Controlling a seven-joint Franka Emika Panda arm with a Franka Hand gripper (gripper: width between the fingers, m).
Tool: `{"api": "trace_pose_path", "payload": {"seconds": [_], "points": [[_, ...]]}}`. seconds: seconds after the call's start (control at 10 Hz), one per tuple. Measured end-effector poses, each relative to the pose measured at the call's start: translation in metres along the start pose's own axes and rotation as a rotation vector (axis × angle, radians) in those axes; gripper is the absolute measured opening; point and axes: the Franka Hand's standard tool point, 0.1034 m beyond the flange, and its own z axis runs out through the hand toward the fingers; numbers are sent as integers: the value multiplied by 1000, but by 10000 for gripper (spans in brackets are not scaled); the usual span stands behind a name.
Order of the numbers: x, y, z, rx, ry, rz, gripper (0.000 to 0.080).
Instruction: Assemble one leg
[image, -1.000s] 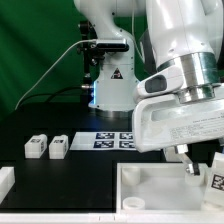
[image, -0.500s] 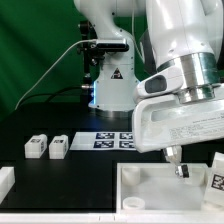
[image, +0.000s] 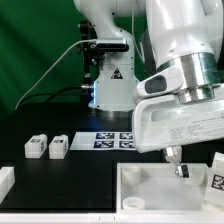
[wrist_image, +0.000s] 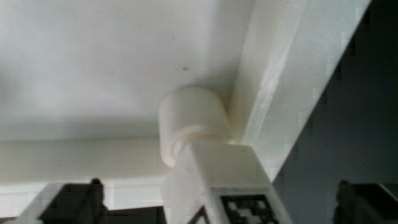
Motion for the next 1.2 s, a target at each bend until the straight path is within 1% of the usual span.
{"api": "trace_pose_path", "payload": {"seconds": [0.1, 0.2, 0.3, 0.4, 0.5, 0.6, 0.8, 0.9, 1.1, 1.2], "points": [[-1, -1, 0, 2, -12, 5, 649], [1, -6, -7, 17, -119, 35, 649], [19, -4, -23, 15, -112, 33, 649], [16, -5, -24, 25, -201, 39, 649], [20, -8, -27, 45, -327, 51, 649], [25, -11, -26, 59, -406, 59, 649], [27, -9, -18, 82, -527, 69, 649], [38, -8, -14, 81, -492, 72, 649], [34, -6, -5, 81, -482, 76, 649], [34, -7, -1, 76, -454, 75, 649]]}}
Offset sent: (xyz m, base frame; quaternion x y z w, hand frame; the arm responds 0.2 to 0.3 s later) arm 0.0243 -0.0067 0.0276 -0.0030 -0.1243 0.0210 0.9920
